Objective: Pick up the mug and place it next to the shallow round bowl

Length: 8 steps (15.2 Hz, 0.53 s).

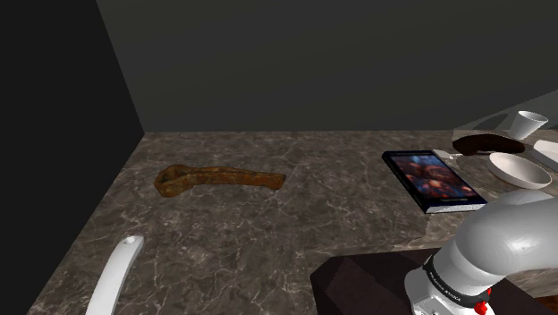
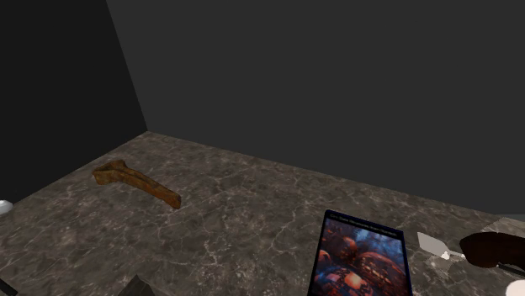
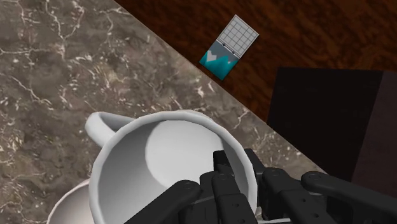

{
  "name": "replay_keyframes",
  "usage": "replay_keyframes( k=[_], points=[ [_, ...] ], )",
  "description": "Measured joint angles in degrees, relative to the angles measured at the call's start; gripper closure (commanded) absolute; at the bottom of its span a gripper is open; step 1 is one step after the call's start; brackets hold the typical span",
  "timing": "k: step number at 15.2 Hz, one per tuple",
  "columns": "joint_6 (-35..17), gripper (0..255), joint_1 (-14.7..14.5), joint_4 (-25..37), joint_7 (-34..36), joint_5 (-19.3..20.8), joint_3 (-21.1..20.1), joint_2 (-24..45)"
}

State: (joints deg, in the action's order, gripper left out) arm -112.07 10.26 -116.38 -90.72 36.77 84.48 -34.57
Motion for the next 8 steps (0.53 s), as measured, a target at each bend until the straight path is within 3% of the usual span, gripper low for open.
replay_keyframes(
  k=[8],
  points=[
    [-4.9, 255, -2.9, -2.9, 1.2, 2.5, 5.3, -0.7]
  ],
)
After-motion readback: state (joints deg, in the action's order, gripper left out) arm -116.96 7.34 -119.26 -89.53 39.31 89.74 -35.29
